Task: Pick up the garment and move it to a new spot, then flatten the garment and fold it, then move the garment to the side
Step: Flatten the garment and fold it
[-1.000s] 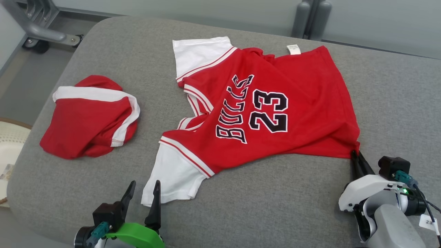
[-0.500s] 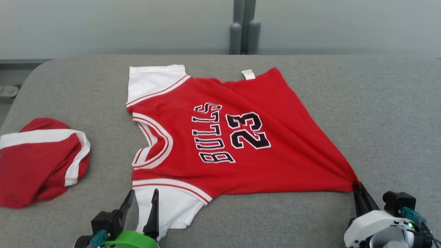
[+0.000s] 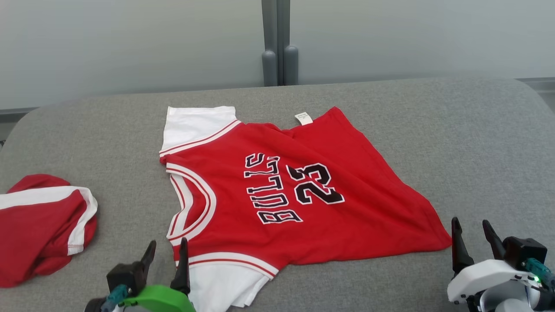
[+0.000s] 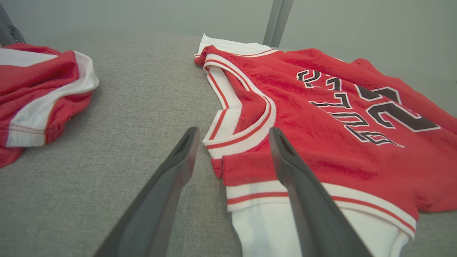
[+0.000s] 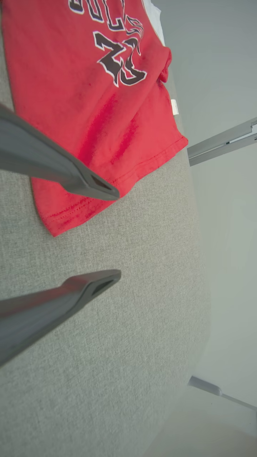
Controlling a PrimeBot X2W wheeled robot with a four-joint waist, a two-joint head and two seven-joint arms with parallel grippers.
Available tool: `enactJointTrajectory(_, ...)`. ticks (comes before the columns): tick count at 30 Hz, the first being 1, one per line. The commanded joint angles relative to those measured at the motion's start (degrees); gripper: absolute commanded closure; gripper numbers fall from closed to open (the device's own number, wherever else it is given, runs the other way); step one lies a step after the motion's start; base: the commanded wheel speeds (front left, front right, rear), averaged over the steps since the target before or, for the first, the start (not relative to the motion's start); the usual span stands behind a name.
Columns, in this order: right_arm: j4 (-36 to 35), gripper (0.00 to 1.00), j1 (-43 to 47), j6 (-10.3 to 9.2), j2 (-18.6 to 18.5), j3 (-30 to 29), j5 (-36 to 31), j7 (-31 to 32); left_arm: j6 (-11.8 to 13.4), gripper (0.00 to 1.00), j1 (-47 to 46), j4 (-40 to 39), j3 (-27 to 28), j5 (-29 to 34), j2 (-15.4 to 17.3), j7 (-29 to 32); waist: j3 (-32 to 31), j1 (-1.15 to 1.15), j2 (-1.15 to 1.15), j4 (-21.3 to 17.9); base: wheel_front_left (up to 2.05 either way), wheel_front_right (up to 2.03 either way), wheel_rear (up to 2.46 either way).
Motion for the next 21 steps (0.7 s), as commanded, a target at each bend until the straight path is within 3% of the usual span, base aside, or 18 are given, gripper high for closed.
enactJointTrajectory(1, -0.5, 0.0, -0.9, -0.08, 0.1, 0.1, -0.3, 0.0, -0.3, 0.0, -2.4, 0.5, 0.4, 0.4, 0.2, 0.0, 0.7, 0.0, 0.0, 0.6, 0.0, 0.0, 0.0)
enactJointTrajectory(12, -3.6, 0.0, -8.5, -0.08, 0.7, 5.3, -1.5, 0.0, -1.5, 0.0, -22.5, 11.7, 2.5, 3.6, 2.9, 0.0, 10.3, 0.0, 0.0, -1.2, 0.0, 0.0, 0.0)
enactJointTrajectory(21, -4.9, 0.0, -12.1, -0.08, 0.9, 7.2, -1.7, 0.0, -2.0, 0.0, -35.0, 23.2, 4.7, 0.4, 4.0, 0.0, 16.4, 0.0, 0.0, -4.0, 0.0, 0.0, 0.0)
